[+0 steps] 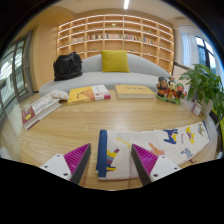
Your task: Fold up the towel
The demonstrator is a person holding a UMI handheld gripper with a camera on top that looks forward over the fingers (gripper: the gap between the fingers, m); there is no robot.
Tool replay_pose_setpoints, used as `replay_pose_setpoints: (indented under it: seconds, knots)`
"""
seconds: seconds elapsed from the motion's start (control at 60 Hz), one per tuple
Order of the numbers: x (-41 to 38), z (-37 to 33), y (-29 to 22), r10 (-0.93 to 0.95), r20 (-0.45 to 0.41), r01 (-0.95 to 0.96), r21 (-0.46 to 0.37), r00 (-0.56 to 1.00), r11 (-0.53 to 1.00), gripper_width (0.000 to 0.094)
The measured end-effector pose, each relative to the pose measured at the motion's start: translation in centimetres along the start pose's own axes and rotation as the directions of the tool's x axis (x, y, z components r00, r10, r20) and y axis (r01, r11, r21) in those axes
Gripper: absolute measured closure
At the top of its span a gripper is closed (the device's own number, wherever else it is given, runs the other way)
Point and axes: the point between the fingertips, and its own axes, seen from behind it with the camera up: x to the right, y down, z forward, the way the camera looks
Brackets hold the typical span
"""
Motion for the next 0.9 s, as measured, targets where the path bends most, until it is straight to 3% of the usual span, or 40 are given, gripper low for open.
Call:
replay_pose_setpoints:
  seconds: [0.05, 0.083, 0.183, 0.3, 0.333, 0.35, 0.583, 0.733, 0.9]
  knots:
    - [-0.3, 1.1, 0.9, 0.006, 0.004, -0.006, -0.039, 1.000, 0.999, 0.0102]
    - [-0.2, 1.3, 0.1, -0.006, -0.001, 0.006, -0.003, 1.000, 1.000, 0.0117]
    - [-1.2, 1.7, 0.1, -0.044, 0.041, 0.044, 0.002, 0.998, 0.999, 0.0367]
    - [-2.8, 2.0, 0.0, -0.111, 0.116, 0.109, 0.024, 0.987, 0.994, 0.0733]
    - [-2.4, 2.1, -0.2, -0.111, 0.108, 0.108, 0.027, 0.988, 0.994, 0.0879]
    - [-2.0, 2.2, -0.4, -0.103, 0.093, 0.101, 0.031, 0.990, 0.994, 0.0905]
    - [-2.9, 1.0, -0.2, -0.013, 0.155, 0.014, -0.003, 0.988, 1.000, 0.0910]
    - [-5.4, -3.1, -3.5, 0.114, 0.294, -0.124, 0.016, 0.949, 0.992, 0.0909]
    - [-5.0, -8.5, -9.6, 0.318, 0.466, -0.348, -0.023, 0.826, 0.937, 0.0909]
